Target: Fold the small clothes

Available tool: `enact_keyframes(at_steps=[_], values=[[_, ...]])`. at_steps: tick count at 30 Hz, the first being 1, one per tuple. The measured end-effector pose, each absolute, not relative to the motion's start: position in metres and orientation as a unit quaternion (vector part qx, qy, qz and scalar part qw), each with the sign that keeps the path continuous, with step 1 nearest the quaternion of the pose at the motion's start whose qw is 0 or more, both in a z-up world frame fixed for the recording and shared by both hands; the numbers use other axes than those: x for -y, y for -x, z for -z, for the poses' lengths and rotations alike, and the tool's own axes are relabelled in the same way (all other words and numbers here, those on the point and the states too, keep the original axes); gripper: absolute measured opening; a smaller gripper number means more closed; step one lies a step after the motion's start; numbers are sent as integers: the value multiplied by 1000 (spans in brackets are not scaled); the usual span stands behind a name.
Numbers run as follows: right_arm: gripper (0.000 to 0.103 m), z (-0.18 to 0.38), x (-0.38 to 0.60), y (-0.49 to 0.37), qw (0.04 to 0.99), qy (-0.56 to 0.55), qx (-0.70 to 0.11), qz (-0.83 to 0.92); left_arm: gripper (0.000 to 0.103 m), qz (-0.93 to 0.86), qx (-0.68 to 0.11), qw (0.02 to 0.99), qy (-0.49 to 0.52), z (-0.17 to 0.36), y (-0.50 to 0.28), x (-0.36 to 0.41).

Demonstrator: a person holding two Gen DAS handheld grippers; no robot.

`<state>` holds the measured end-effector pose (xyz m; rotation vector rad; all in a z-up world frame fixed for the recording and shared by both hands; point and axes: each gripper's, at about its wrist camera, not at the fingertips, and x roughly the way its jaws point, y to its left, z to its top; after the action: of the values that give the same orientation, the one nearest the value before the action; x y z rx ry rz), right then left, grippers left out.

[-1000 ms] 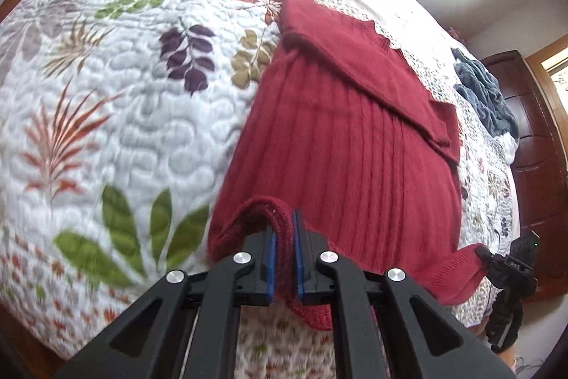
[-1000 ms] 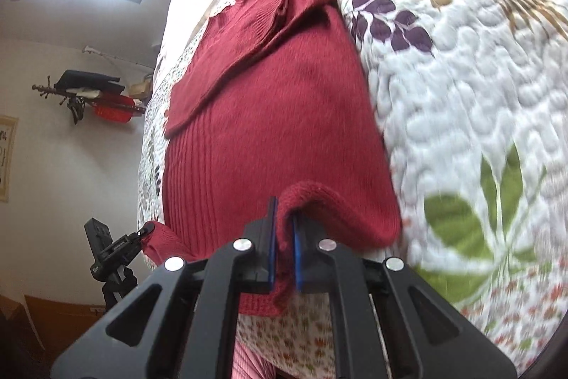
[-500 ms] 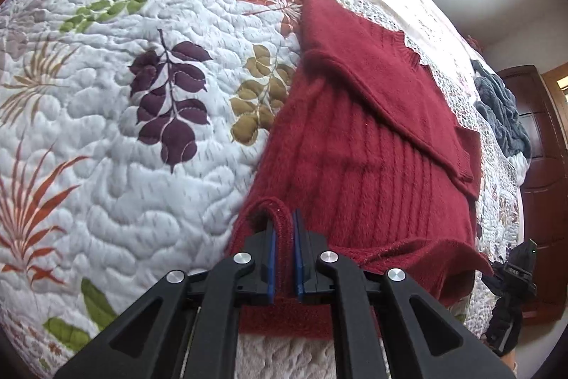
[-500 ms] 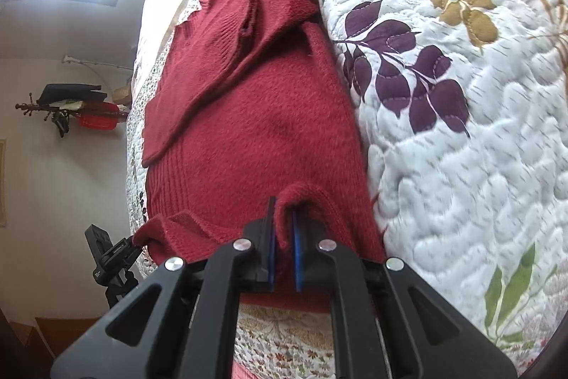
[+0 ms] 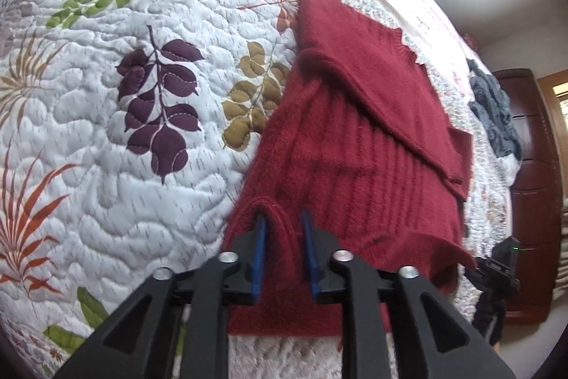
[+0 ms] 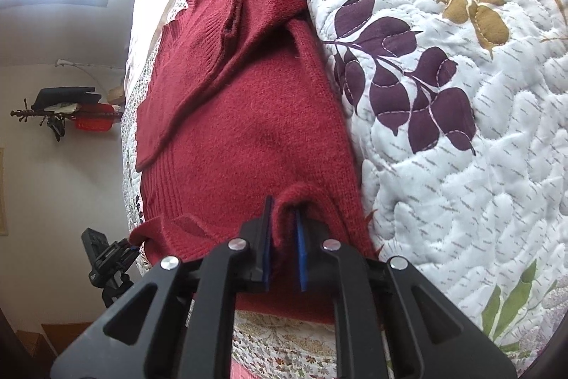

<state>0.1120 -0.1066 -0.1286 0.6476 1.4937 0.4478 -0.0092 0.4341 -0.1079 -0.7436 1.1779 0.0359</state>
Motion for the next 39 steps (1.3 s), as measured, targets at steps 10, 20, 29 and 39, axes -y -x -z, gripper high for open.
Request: enact_keyframes(at_steps=[10,20,29,39], values=[[36,120,120,-109,665,-301,-657,-187,43,-32,-529,807,261,70,35,-440],[50,76,138,-112,711,-262,-625,-187,44,9,-550,823,143,80,-16,-393],[54,64,110,-109,734,-171,-625,-202,14,-4,-578,811,94,106,-32,-379],[59,63,58,-112,753,-48,-607,-250,8,17,-554,826,101,92,-7,-378]])
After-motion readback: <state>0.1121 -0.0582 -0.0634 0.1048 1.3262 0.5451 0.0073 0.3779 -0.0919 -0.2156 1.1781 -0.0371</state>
